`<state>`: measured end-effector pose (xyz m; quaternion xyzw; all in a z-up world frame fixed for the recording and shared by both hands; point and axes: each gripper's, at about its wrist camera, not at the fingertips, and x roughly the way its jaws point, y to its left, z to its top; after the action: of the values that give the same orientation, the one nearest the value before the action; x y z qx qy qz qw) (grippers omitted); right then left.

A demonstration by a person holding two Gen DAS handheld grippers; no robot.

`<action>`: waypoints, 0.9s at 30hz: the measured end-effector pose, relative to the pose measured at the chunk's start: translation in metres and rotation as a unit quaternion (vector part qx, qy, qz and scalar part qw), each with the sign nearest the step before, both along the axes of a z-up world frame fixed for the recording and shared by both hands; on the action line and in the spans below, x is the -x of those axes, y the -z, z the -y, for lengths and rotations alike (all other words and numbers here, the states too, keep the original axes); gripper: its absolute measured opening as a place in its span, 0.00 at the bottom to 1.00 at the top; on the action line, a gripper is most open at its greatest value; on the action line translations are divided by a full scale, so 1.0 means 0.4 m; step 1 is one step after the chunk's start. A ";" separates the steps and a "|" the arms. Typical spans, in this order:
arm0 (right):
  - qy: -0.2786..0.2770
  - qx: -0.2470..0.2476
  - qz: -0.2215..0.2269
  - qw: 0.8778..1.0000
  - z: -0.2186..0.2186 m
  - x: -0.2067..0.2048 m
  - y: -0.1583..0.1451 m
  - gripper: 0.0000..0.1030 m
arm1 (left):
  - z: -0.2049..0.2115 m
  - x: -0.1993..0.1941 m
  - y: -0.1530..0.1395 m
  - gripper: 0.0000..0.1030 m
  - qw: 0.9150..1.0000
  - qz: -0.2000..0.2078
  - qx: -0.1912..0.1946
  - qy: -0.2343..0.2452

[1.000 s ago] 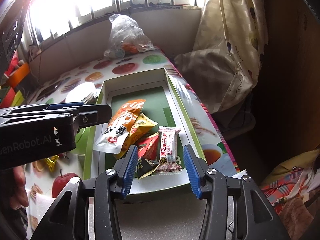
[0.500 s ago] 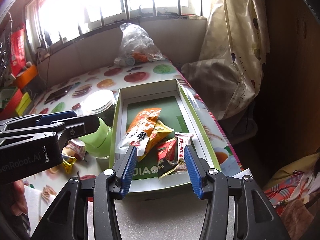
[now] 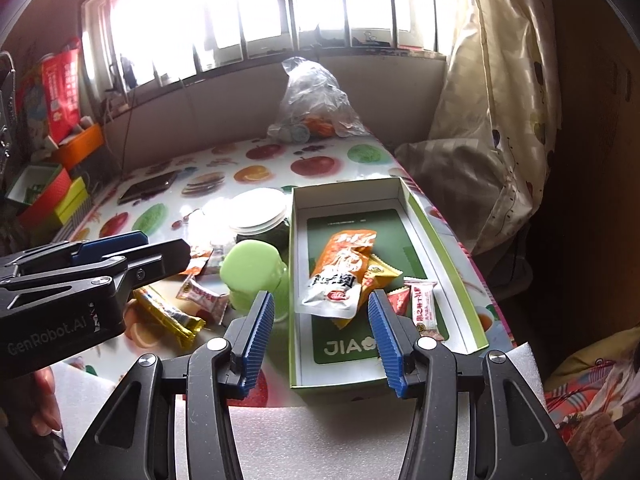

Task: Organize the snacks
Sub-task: 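Withdraw both open tools from the box back over the snack pile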

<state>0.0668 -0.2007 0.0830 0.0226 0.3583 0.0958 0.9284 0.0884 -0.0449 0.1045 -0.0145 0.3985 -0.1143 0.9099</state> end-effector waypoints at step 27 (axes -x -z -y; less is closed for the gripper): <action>-0.136 0.022 -0.031 0.990 -0.263 -0.022 0.070 0.48 | -0.387 0.092 0.084 0.49 0.985 -0.027 0.018 -0.169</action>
<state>0.0754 -0.0954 0.0550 -0.0439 0.3883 0.2130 0.8955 0.0516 0.1099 0.0707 -0.1011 0.4127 0.0342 0.9046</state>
